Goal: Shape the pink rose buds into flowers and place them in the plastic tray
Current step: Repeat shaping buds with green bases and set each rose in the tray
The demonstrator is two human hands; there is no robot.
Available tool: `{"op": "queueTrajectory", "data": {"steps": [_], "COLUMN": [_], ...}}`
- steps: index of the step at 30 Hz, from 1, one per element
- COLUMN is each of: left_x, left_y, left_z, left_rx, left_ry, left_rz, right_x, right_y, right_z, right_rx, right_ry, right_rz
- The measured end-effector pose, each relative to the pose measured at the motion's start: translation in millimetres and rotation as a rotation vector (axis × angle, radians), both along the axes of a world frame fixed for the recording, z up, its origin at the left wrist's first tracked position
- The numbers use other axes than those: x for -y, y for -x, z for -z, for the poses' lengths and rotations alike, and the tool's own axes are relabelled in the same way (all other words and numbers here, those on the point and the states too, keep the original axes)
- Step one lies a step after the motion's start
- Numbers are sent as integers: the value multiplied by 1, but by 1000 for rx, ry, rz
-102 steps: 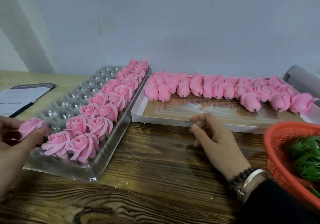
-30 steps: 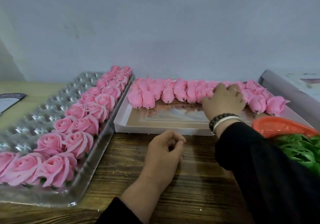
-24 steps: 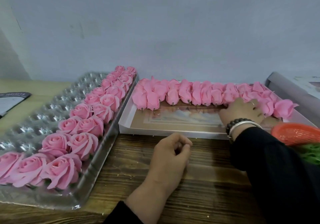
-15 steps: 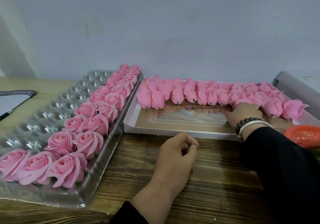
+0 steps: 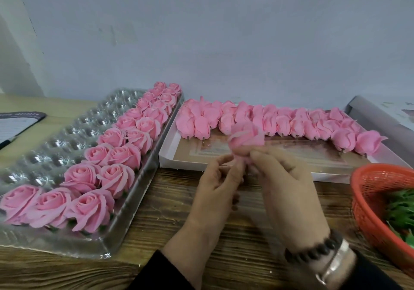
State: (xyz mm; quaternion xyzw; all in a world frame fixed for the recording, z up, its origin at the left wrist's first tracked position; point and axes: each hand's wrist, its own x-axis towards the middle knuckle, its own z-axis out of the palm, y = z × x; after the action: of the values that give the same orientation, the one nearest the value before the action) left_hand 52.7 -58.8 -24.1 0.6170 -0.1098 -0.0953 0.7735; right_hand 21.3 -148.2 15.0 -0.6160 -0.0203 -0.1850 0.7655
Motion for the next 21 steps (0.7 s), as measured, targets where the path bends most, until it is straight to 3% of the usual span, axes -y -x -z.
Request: {"op": "queueTrajectory", "data": {"steps": [2, 5, 9, 13, 21], "left_x": [-4, -13, -17, -18, -18], "left_y": [2, 0, -1, 0, 2], "left_z": [-1, 0, 1, -5, -9], "left_rx": [-51, -50, -76, 23, 158], "left_ry": [96, 138, 137, 95, 12], "left_rz": [86, 240, 347, 404, 362], "right_x": [0, 12, 20, 16, 14], "right_y": [7, 5, -1, -2, 3], "right_z": [9, 18, 26, 28, 28], "right_rx": [-10, -51, -171, -190, -206], "right_ry": [-233, -377, -401, -319, -462], "right_rz": [-138, -209, -349, -323, -365]}}
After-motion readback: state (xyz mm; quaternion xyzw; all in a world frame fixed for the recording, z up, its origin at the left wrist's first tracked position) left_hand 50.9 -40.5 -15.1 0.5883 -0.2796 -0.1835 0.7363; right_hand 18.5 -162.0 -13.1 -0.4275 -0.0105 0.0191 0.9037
